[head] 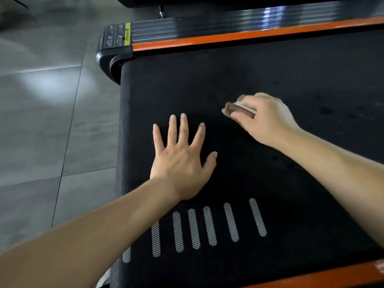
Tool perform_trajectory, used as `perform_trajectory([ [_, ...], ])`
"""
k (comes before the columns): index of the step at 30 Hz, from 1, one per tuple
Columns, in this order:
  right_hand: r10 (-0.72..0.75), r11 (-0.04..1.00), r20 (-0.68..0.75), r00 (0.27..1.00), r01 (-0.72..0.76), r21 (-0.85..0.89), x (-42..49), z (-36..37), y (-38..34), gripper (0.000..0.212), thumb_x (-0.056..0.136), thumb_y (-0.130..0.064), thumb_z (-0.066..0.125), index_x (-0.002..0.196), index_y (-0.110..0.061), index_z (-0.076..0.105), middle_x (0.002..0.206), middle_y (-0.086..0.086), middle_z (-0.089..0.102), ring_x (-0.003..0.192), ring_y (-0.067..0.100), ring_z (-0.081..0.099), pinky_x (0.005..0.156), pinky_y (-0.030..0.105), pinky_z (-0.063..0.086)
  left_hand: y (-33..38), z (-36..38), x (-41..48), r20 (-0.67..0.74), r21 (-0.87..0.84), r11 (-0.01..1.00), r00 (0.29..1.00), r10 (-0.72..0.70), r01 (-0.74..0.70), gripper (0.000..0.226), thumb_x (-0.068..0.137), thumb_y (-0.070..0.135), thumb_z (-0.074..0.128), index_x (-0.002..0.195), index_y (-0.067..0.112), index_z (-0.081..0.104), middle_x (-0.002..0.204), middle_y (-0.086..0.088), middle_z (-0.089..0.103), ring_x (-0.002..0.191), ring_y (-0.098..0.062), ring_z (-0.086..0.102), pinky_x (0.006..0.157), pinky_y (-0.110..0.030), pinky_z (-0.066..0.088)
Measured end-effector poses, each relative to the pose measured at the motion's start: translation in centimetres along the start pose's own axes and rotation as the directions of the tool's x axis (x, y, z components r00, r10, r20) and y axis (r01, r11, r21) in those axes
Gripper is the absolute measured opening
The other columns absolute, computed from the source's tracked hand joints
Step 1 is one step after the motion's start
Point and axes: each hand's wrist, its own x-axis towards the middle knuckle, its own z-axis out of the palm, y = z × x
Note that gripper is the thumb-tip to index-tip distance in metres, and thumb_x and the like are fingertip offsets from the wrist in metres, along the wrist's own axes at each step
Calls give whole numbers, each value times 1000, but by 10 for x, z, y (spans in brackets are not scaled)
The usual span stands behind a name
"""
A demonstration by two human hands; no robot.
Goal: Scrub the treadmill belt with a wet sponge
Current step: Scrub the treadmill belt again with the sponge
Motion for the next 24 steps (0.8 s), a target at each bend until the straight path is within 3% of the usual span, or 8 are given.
perform_trajectory([
  [4, 194, 979, -149, 970, -202, -40, -1, -10, 14, 27, 96, -46, 59, 110, -24, 67, 99, 2, 60, 92, 28, 60, 70, 35, 42, 1, 1, 0, -1, 16, 1000, 1000, 10, -10, 74, 98, 69, 11, 162, 33, 4, 171, -15, -7, 156, -35, -15, 121, -65, -9],
  [9, -26, 1000, -19, 999, 26, 16, -51, -5, -5, 20, 94, -45, 63, 101, -27, 68, 93, -2, 58, 83, 20, 57, 71, 37, 48, 11, -7, -8, 35, 11, 998, 997, 66, -66, 71, 98, 65, 15, 162, 35, 13, 172, -9, -2, 158, -27, -11, 122, -65, -7],
  [13, 135, 990, -121, 983, -140, -27, -47, -13, 10, 27, 96, -44, 60, 108, -22, 68, 94, -1, 56, 92, 28, 60, 74, 36, 44, 44, -5, -40, 132, -64, 998, 991, -6, 14, 70, 102, 60, 19, 163, 31, 3, 171, -8, -15, 155, -30, -22, 121, -63, -13],
  [15, 63, 997, -136, 989, -69, -36, -63, -5, -3, 26, 95, -43, 61, 107, -21, 68, 92, -2, 53, 92, 29, 60, 75, 36, 42, 54, 3, -53, 132, -16, 1000, 991, 14, -13, 71, 100, 62, 9, 163, 31, -4, 170, -8, -19, 154, -30, -27, 121, -63, -14],
  [18, -157, 987, -52, 986, 158, 11, -97, -2, -12, 25, 93, -45, 64, 102, -23, 68, 85, -3, 55, 85, 27, 60, 71, 35, 46, 55, 10, -52, 95, 44, 999, 996, 2, -6, 76, 95, 62, 1, 162, 26, -7, 170, -10, -19, 154, -30, -26, 121, -63, -14],
  [19, -146, 989, -50, 988, 146, -2, -97, -8, -3, 25, 93, -46, 64, 101, -23, 69, 84, -3, 54, 84, 27, 60, 71, 36, 46, 55, 10, -52, 93, 48, 999, 996, -5, 1, 76, 96, 61, 2, 163, 25, -6, 170, -10, -18, 154, -30, -25, 121, -63, -14],
  [22, 85, 995, -116, 990, -91, -50, -80, -30, 34, 28, 94, -46, 61, 102, -20, 69, 90, -1, 56, 90, 30, 61, 73, 38, 48, 59, 8, -51, 102, 58, 998, 995, -3, -3, 75, 101, 59, 7, 163, 18, -5, 170, -10, -18, 154, -30, -25, 122, -62, -13],
  [24, 111, 994, -99, 989, -112, 0, -92, -30, 32, 27, 94, -45, 63, 102, -20, 69, 91, -1, 55, 89, 28, 59, 73, 36, 45, 61, 6, -52, 108, 73, 997, 994, -12, 4, 75, 101, 58, 9, 163, 17, -6, 170, -10, -18, 154, -30, -25, 122, -61, -12],
])
